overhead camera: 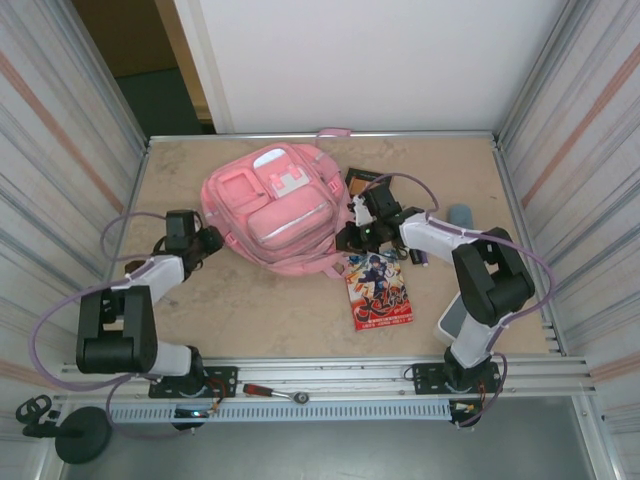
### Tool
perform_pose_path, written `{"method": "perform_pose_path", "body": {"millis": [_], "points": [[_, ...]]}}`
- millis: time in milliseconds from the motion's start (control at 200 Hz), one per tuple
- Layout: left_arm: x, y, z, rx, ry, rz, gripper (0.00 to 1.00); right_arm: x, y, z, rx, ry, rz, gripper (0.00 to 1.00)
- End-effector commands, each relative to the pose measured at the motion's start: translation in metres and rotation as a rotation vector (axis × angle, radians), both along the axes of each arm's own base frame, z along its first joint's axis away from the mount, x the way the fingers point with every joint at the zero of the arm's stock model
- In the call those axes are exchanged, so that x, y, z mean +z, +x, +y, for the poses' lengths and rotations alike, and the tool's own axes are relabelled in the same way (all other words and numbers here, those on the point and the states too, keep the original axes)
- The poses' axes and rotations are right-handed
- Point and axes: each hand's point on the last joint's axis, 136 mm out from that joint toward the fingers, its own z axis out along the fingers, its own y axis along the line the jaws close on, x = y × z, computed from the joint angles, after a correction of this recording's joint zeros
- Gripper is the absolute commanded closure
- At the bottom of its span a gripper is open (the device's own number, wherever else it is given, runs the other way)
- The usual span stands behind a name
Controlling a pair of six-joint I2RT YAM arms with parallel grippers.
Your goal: Pack books, pencil case, and school supplies into a backpack
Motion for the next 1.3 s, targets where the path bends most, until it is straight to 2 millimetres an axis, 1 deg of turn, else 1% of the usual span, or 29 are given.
{"method": "perform_pose_path", "body": {"millis": [0,95,165,215,256,316,421,501,566,611,711,822,897,942,1027,1067,1102,1122,1212,1252,1293], "points": [[0.043,-0.007,-0.009,-0.019,-0.029,-0.11,0.49,0.009,-0.008,0.031,0.077,0.035,-0.024,0.89],[0.076,-0.024,-0.033,-0.114,0.021,-0.197,0.41,0.005,-0.017,0.057,0.137,0.037,-0.011,0.8],[0.098,-0.034,-0.06,-0.227,0.086,-0.271,0.29,0.005,-0.023,0.073,0.185,0.04,-0.009,0.72],[0.106,-0.038,-0.079,-0.307,0.127,-0.301,0.22,0.01,-0.026,0.076,0.203,0.039,-0.02,0.64],[0.108,-0.04,-0.093,-0.368,0.151,-0.312,0.19,0.014,-0.024,0.071,0.196,0.025,-0.038,0.57],[0.104,-0.04,-0.11,-0.452,0.167,-0.291,0.15,0.021,-0.02,0.055,0.161,-0.006,-0.07,0.49],[0.095,-0.036,-0.135,-0.59,0.194,-0.214,0.1,0.034,-0.011,0.016,0.068,-0.036,-0.11,0.4],[0.091,-0.032,-0.147,-0.682,0.265,-0.164,0.08,0.036,-0.009,-0.014,-0.002,-0.078,-0.129,0.34],[0.086,-0.029,-0.155,-0.746,0.351,-0.123,0.08,0.039,-0.011,-0.03,-0.033,-0.107,-0.146,0.3],[0.083,-0.027,-0.16,-0.797,0.419,-0.11,0.07,0.041,-0.014,-0.037,-0.045,-0.117,-0.154,0.29],[0.067,-0.028,-0.172,-0.94,0.558,-0.068,0.06,0.041,-0.023,-0.046,-0.053,-0.123,-0.16,0.27],[0.046,-0.023,-0.173,-1.038,0.651,0.024,0.04,0.038,-0.031,-0.052,-0.053,-0.131,-0.16,0.26],[0.033,-0.016,-0.167,-1.054,0.712,0.097,0.04,0.037,-0.034,-0.055,-0.051,-0.141,-0.158,0.25],[0.027,-0.011,-0.164,-1.06,0.736,0.127,0.06,0.036,-0.035,-0.056,-0.054,-0.144,-0.16,0.25],[0.016,-0.001,-0.167,-1.081,0.741,0.159,0.11,0.034,-0.035,-0.056,-0.06,-0.142,-0.156,0.25],[0.012,0.006,-0.167,-1.073,0.76,0.169,0.15,0.033,-0.036,-0.056,-0.064,-0.14,-0.152,0.25],[0.008,0.011,-0.167,-1.069,0.772,0.179,0.21,0.031,-0.036,-0.056,-0.066,-0.141,-0.145,0.25],[0.006,0.014,-0.167,-1.071,0.776,0.186,0.24,0.03,-0.036,-0.056,-0.068,-0.143,-0.142,0.25],[0.002,0.022,-0.17,-1.088,0.777,0.194,0.51,0.027,-0.038,-0.059,-0.074,-0.164,-0.131,0.25],[0.004,0.025,-0.172,-1.094,0.774,0.187,0.62,0.026,-0.039,-0.064,-0.081,-0.184,-0.133,0.25],[0.011,0.027,-0.173,-1.09,0.764,0.169,0.72,0.026,-0.039,-0.069,-0.091,-0.205,-0.139,0.25]]}}
